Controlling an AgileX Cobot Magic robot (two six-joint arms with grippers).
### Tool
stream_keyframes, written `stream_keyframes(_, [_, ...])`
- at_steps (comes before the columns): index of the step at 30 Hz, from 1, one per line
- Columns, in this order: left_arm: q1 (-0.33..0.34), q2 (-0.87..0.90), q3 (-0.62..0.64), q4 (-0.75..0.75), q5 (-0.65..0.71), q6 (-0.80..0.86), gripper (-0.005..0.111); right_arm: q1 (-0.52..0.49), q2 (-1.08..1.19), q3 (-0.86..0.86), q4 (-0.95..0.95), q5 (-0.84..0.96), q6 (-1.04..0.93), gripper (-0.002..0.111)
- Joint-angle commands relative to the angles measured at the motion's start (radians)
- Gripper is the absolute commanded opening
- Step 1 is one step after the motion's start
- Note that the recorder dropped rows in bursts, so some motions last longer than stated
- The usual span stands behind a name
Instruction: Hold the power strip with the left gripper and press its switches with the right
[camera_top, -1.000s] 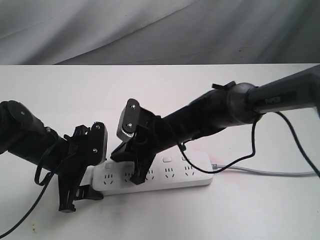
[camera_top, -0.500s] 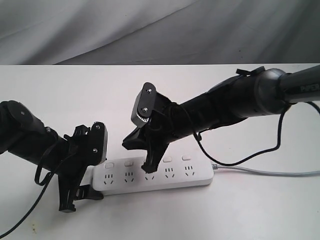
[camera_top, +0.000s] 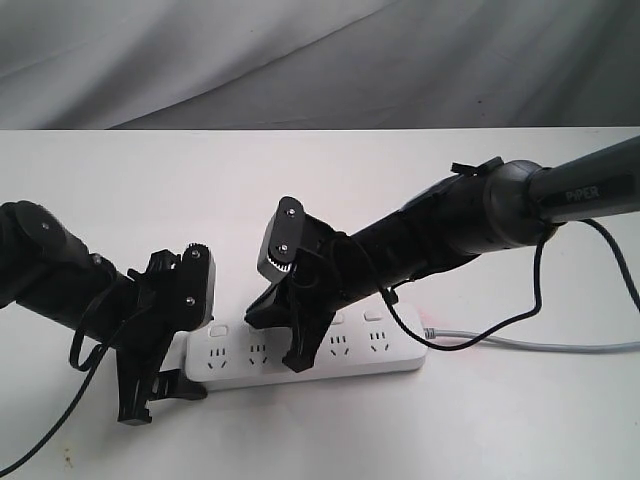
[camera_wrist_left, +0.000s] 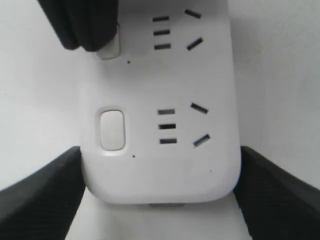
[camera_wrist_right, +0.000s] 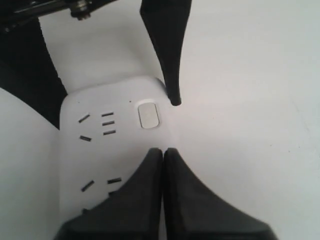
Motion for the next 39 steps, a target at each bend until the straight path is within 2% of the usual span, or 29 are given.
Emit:
stream_keyframes(1, [-0.005,-0.002,-0.003,0.003,-0.024,0.009,0.054,0.002,-0.001,0.006,-0.018,-0.003,0.002,0.0])
stream_keyframes(20, [-0.005,-0.002,-0.003,0.003,-0.024,0.009,0.054,0.002,0.026,0.006,-0.025,-0.011,0.018,0.0])
stream_keyframes(30, [-0.005,-0.002,-0.003,0.003,-0.024,0.009,0.054,0.051,0.081,0.006,-0.13,-0.066,0.082,0.0])
stream_keyframes(39, [-0.005,-0.002,-0.003,0.003,-0.024,0.009,0.054,0.051,0.081,0.006,-0.172,-0.124,0.137,0.0])
